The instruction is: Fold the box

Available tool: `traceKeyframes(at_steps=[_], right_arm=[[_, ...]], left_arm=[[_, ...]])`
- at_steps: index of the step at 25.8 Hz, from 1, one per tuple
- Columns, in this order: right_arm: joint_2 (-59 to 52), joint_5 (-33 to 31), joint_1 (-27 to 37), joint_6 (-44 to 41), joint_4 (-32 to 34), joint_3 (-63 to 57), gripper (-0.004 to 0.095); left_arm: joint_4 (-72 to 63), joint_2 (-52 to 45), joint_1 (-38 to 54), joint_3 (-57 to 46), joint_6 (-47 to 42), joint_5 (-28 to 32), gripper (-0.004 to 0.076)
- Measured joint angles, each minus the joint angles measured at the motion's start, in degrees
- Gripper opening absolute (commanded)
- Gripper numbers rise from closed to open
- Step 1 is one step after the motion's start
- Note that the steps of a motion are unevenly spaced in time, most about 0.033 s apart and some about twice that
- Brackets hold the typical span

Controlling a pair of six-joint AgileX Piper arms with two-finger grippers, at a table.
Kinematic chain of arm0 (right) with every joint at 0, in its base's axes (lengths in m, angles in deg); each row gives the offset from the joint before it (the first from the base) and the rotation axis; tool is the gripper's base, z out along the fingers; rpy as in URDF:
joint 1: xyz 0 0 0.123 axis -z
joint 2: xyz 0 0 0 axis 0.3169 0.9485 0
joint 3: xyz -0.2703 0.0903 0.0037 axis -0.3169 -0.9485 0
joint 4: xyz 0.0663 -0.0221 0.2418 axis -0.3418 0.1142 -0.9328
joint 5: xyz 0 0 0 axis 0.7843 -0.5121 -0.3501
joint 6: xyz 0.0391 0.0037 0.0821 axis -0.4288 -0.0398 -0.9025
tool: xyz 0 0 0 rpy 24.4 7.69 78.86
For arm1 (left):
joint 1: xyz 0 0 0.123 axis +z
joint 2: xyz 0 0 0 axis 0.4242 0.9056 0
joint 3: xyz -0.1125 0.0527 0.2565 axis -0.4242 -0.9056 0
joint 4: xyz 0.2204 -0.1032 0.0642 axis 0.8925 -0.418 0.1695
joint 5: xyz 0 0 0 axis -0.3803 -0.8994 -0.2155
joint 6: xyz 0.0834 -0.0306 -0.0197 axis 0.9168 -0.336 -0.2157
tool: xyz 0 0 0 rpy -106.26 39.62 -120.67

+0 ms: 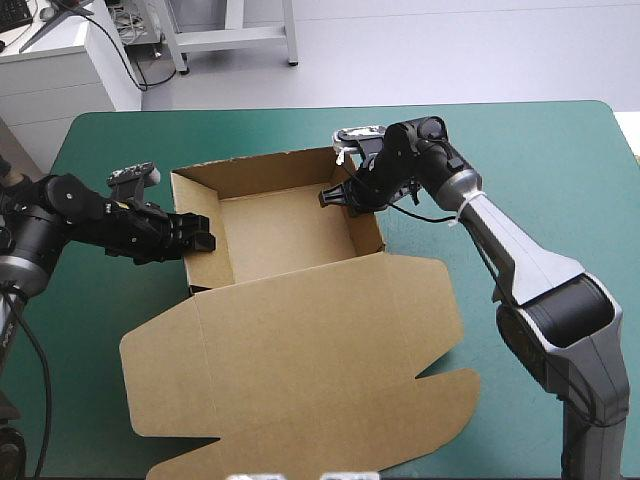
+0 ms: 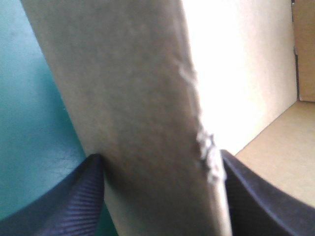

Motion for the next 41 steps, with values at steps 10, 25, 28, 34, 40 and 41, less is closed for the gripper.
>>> traceKeyframes(at_steps=[10,25,28,34,40,41], right_arm=[[0.0,-1.0,-6.1,-4.5,9.3,0.0,-0.0015],[0.0,-1.5,-6.1,-5.5,3.4,-0.1,-0.0015],[0.0,-1.6,-6.1,-5.8,3.2,-0.1,-0.0015],[0.1,-2.5,-6.1,-6.2,2.7,1.4,-0.0015],[0.1,-3.8,-6.0,-7.0,3.0,1.9,-0.0015],[0.1,-3.9,-6.0,-7.1,3.0,1.9,-0.0015]], left_arm=[[6.6,0.0,-0.1,0.0,-3.9,-3.0,0.0363],[10.1,0.0,-0.1,0.0,-8.8,-4.7,0.0363],[10.5,0.0,-0.1,0.0,-8.8,-5.1,0.0358],[11.5,0.0,-0.1,0.0,-8.8,-5.4,0.0188],[13.6,0.0,0.0,0.0,-9.3,-5.6,-0.0008],[13.9,0.0,0.0,0.0,-9.6,-5.6,-0.0008]])
